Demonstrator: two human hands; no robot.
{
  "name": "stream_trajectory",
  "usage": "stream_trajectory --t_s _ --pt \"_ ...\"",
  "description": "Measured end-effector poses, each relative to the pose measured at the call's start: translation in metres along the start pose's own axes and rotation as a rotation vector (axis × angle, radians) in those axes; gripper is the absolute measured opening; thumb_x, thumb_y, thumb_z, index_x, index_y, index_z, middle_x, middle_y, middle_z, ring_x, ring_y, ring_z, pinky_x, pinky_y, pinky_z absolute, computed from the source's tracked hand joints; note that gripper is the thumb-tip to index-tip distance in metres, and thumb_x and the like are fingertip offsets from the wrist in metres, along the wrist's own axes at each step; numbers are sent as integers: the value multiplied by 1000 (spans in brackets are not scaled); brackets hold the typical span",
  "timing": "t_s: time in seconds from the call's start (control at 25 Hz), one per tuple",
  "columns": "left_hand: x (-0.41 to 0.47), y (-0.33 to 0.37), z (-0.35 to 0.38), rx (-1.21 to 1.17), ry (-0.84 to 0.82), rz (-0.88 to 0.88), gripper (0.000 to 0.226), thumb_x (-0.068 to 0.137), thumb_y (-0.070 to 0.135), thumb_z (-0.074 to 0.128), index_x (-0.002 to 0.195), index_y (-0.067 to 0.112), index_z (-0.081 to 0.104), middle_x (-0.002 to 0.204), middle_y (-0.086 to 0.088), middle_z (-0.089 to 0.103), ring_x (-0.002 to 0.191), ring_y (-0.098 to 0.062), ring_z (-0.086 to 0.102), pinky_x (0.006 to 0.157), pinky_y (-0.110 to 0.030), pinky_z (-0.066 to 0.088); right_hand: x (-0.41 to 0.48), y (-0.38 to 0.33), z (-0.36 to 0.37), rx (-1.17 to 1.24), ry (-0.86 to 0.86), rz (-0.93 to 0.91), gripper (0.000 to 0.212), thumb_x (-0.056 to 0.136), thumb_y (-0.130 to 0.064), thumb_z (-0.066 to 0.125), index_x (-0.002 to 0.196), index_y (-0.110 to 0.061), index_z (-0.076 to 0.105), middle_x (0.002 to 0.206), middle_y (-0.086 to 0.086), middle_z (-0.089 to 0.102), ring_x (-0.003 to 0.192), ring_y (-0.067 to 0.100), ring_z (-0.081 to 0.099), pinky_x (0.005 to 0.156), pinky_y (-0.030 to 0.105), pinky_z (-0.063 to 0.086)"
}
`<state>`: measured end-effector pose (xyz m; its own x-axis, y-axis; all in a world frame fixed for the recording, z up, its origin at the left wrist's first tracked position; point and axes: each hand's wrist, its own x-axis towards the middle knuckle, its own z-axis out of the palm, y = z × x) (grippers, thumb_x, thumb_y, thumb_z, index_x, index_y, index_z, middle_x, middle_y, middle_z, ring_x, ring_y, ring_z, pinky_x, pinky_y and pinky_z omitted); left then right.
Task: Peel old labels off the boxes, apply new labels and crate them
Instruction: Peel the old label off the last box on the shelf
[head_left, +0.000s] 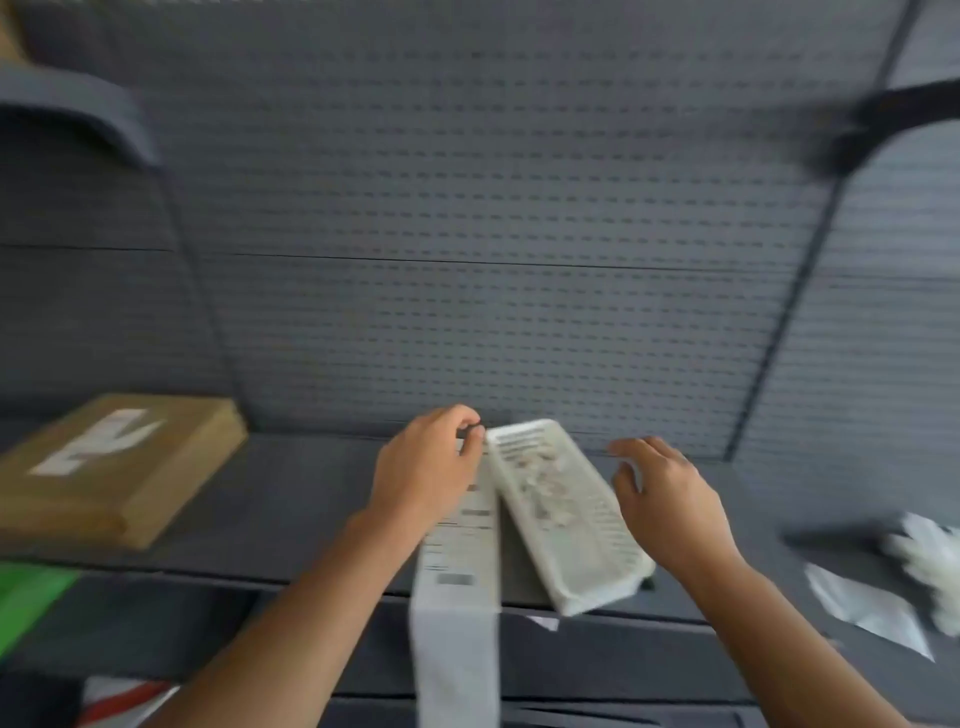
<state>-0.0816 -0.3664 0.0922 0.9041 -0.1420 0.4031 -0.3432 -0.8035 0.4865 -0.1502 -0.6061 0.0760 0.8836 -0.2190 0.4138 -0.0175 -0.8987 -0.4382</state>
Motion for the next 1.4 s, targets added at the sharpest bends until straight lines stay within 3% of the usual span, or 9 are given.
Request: stream_trajectory --t_s 0.2,0.32,0.44,0.52,0.64,0.84,1.0,1.24,1.4 --pt "-3 -179 -121 -20 137 -223 16 99 36 52 106 32 66 107 17 70 102 -12 65 83 -36 52 31 -176 89 121 -67 -174 24 93 -17 56 113 -21 68 116 0 67 101 26 63 80 38 52" --pt "-9 -270 -186 -87 201 -353 15 100 29 53 105 29 66 99 15 70 91 -10 65 77 -31 50 41 -270 138 230 -145 -186 28 98 -20 53 122 -20 65 125 -1 62 108 22 61 83 35 50" --pt "-22 -339 -232 -136 265 -469 20 103 30 50 111 23 66 108 6 71 96 -14 64 77 -30 48 48 -337 176 345 -248 -170 31 100 -22 50 129 -19 60 131 1 60 117 20 58 89 31 47" --pt "-32 -377 -254 -164 320 -577 27 104 34 48 118 21 66 113 5 69 103 -16 63 83 -31 48 57 -375 199 410 -308 -148 33 101 -22 48 133 -17 56 133 3 59 115 19 58 83 25 45" --pt "-56 -428 -272 -233 412 -736 28 104 35 49 121 20 65 113 4 66 105 -18 61 83 -28 43 63 -422 242 474 -423 -62 39 103 -28 44 141 -18 47 137 4 54 93 13 56 66 22 44" --pt "-79 -489 -287 -260 519 -887 29 104 25 46 124 13 65 125 -2 65 108 -19 58 90 -30 42 65 -473 312 574 -657 98 54 101 -33 49 149 -15 32 148 5 42 129 27 47 94 38 41" --pt "-80 -532 -277 -310 453 -931 33 103 32 51 129 14 60 128 -1 62 121 -23 57 100 -34 43 53 -487 356 671 -815 253 70 88 -54 54 148 -25 34 144 -3 47 127 24 49 99 43 44" --pt "-52 -577 -263 -338 171 -933 64 99 53 50 151 19 39 151 -1 47 136 -23 47 107 -34 37 33 -507 386 786 -795 404 52 95 -37 56 142 -25 37 133 -2 52 117 21 53 94 37 44" --pt "-49 -589 -260 -380 114 -960 65 94 60 55 145 20 48 142 1 54 126 -25 55 105 -39 44 23 -513 393 825 -732 430 49 98 -34 50 144 -31 35 130 -5 55 110 17 57 92 37 49"
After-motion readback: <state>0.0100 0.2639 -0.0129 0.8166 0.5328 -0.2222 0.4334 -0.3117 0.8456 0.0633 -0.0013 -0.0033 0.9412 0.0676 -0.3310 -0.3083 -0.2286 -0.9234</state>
